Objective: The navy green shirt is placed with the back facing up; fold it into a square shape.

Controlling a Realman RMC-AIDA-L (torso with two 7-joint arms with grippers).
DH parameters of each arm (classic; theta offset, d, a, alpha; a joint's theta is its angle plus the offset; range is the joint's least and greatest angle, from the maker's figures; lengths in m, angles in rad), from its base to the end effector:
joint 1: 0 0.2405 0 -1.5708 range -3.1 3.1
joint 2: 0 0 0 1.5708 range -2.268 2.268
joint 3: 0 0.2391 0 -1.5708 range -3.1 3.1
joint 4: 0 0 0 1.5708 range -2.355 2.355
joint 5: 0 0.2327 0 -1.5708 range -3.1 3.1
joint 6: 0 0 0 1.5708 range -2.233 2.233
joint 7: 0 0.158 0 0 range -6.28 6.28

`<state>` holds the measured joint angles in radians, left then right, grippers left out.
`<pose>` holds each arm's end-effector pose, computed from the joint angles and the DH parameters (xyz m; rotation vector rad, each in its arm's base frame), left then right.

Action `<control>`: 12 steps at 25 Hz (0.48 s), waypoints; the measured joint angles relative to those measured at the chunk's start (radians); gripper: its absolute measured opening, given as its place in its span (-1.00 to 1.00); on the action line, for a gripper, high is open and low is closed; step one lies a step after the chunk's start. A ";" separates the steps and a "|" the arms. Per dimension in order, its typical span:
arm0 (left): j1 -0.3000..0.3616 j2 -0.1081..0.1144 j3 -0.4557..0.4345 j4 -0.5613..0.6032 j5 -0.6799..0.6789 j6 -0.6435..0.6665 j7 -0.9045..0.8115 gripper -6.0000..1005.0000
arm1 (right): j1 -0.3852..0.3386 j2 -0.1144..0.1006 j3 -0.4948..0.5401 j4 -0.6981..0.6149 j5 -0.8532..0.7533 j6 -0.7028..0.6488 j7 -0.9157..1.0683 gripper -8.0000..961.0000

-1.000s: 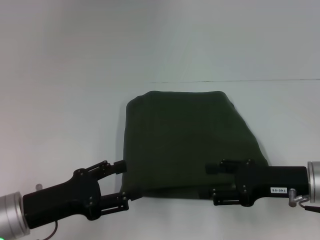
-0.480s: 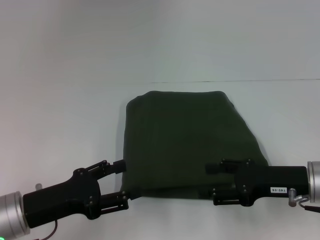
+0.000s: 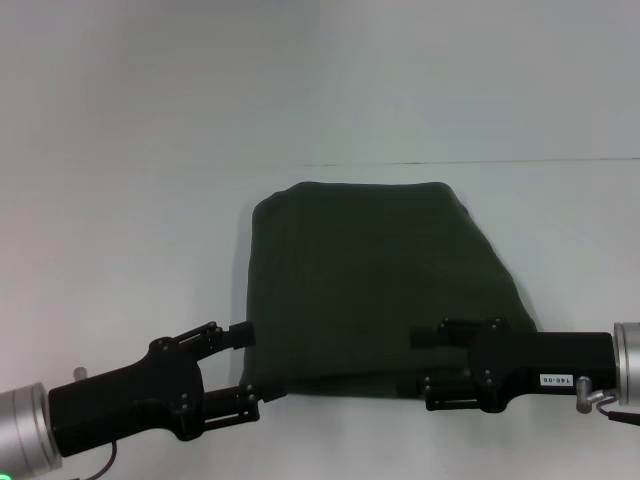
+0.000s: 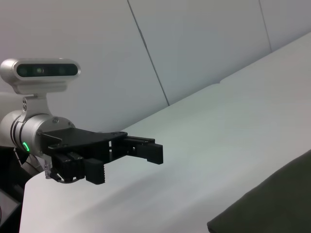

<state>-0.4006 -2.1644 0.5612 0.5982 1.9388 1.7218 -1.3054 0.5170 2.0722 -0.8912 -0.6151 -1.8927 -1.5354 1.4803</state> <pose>-0.2667 0.2881 -0.0218 -2.6144 -0.7613 -1.0623 0.2456 0.3345 -0.0307 -2.8281 0.7588 0.7169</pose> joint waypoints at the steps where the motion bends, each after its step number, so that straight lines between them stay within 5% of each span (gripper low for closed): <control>1: 0.000 0.000 0.000 0.000 0.000 0.000 0.000 0.74 | 0.000 0.000 0.000 0.000 0.000 0.000 0.000 0.75; 12: -0.001 0.000 0.002 0.000 0.000 0.001 0.000 0.74 | 0.004 0.000 0.000 0.001 0.000 0.000 0.000 0.75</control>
<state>-0.4018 -2.1644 0.5633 0.5982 1.9389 1.7227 -1.3054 0.5213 2.0722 -0.8913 -0.6141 -1.8928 -1.5354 1.4803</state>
